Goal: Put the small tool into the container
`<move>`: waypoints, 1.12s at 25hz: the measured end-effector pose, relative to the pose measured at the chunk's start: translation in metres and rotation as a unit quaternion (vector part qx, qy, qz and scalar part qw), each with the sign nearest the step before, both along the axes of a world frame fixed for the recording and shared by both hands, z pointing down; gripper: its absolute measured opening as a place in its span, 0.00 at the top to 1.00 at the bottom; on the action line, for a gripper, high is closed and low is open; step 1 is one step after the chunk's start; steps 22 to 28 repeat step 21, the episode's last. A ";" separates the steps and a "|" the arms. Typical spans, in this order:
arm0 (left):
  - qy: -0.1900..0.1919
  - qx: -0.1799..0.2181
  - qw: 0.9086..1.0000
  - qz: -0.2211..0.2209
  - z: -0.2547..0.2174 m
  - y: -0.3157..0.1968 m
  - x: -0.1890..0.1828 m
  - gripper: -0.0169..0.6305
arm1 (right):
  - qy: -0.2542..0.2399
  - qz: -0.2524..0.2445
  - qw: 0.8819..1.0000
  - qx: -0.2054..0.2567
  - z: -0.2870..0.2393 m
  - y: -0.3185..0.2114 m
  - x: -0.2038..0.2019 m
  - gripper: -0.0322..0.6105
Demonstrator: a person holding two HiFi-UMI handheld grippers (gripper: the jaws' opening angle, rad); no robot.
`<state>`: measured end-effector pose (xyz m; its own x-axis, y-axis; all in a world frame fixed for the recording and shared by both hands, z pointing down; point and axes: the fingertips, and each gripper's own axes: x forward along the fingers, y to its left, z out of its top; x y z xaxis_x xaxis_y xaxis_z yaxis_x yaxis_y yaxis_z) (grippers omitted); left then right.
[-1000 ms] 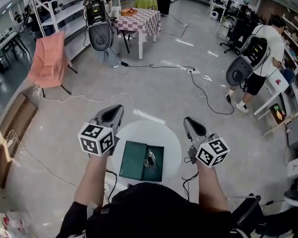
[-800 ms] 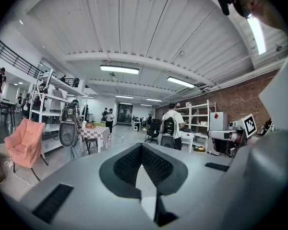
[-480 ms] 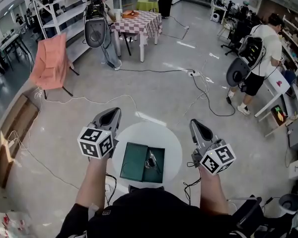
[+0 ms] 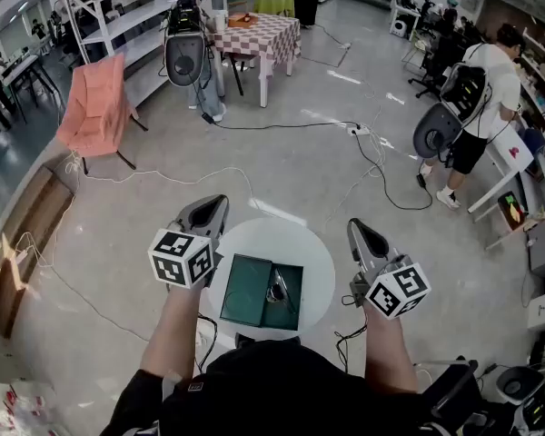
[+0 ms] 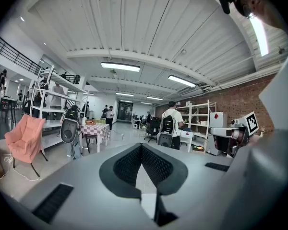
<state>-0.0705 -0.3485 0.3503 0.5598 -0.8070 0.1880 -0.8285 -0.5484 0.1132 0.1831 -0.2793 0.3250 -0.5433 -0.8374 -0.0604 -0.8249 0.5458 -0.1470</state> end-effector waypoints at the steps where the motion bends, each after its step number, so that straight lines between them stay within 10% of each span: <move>1: 0.001 -0.002 1.000 0.000 0.001 0.000 -0.001 0.97 | -0.001 -0.001 1.000 -0.002 0.000 0.000 -0.002 0.94; 28: 0.005 -0.018 1.000 0.003 0.015 0.006 0.001 0.97 | -0.012 -0.020 1.000 -0.021 0.016 0.003 -0.013 0.94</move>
